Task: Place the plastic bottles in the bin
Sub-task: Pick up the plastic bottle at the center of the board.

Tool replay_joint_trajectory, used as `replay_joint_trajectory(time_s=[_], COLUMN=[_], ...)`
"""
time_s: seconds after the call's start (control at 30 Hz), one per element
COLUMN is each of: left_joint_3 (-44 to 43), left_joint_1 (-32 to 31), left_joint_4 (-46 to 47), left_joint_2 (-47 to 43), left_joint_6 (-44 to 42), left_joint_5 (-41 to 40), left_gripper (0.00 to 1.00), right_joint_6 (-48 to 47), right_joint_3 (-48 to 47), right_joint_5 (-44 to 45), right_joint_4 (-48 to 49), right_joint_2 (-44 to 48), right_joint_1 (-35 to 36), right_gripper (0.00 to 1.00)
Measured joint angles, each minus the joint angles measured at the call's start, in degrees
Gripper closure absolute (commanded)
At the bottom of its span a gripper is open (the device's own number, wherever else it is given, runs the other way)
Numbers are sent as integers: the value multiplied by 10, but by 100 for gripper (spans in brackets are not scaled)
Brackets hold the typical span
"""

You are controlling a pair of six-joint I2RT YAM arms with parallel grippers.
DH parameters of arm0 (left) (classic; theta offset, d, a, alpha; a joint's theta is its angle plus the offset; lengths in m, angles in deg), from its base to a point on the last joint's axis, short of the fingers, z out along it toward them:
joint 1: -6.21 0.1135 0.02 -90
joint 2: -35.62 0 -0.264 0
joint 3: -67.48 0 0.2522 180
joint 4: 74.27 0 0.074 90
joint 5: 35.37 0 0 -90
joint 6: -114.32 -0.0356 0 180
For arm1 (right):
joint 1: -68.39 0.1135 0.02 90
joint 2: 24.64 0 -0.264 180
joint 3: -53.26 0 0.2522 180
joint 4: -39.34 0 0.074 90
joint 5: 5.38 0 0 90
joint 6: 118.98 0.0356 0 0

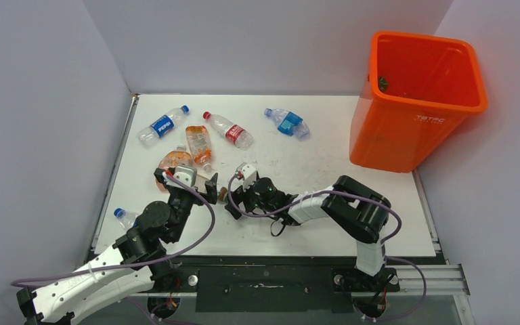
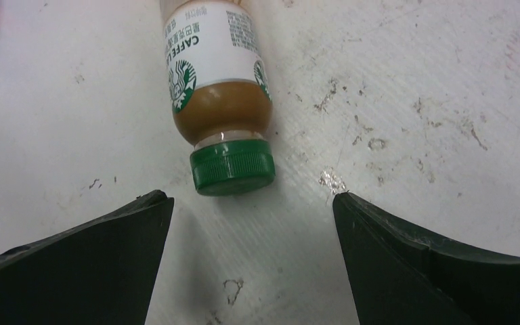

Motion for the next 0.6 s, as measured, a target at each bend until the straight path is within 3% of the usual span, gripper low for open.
replay_joint_trajectory(time_s=[0.2, 0.3, 0.37, 0.43, 0.6], left_joint_3=[0, 0, 0, 0, 0], left_joint_1=[0, 0, 0, 0, 0], left_joint_4=[-1, -1, -1, -1, -4], left_joint_2=[0, 0, 0, 1, 3], left_joint_6=[0, 0, 0, 0, 0], left_joint_5=[6, 11, 13, 15, 21], left_gripper=[4, 4, 4, 4, 4], right_joint_6=[-28, -40, -45, -50, -50], right_joint_3=[-54, -72, -78, -83, -90], right_joint_5=[-3, -4, -5, -6, -6], right_joint_4=[-2, 1, 4, 6, 12], right_joint_2=[-47, -67, -73, -78, -89], right_joint_1=[4, 7, 7, 7, 7], right_gripper=[0, 14, 37, 52, 74])
